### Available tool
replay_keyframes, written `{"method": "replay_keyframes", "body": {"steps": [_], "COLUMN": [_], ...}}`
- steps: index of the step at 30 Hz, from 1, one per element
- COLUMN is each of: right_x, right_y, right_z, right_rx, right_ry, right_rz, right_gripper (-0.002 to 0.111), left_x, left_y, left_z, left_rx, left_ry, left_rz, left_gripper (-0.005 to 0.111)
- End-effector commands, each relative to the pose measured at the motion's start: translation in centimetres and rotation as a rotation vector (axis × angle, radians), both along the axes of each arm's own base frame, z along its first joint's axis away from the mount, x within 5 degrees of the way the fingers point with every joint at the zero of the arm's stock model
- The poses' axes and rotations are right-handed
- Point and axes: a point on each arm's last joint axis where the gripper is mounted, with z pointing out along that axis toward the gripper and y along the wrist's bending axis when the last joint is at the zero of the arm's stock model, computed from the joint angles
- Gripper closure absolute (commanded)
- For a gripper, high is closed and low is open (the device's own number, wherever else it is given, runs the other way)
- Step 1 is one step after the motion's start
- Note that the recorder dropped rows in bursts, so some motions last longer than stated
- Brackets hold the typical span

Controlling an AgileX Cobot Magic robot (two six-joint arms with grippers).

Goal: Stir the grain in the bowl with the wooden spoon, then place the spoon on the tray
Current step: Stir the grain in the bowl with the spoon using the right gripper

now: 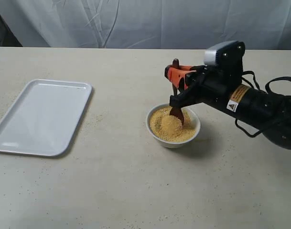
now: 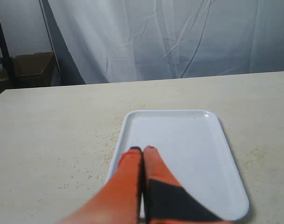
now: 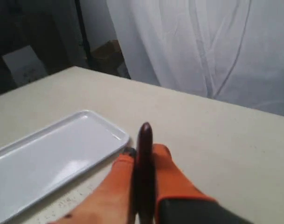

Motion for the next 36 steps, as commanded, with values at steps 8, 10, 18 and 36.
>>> {"method": "replay_keyframes", "body": {"steps": [8,10,18,36], "right_x": [0.8,0.9,0.5,0.5], "right_y": [-1.0,-0.8,-0.7,-0.1], "right_z": [-0.5,-1.6,1.4,-1.8], "right_rx": [-0.043,0.077,0.229,0.224], "right_ry": [0.047,0.137,0.053,0.197], "right_rz": [-0.137,-0.128,-0.094,-0.05], "right_gripper": [0.108,0.108,0.108,0.108], "left_x": [0.0,0.0,0.0,0.0], "left_y": [0.0,0.0,0.0,0.0], "left_z": [0.0,0.0,0.0,0.0], "left_rx": [0.0,0.0,0.0,0.0], "left_ry": [-0.009,-0.009,-0.009,-0.009], "left_rz": [-0.003,-0.003,-0.003,-0.003], "left_gripper": [0.107,0.107,0.107,0.107]}}
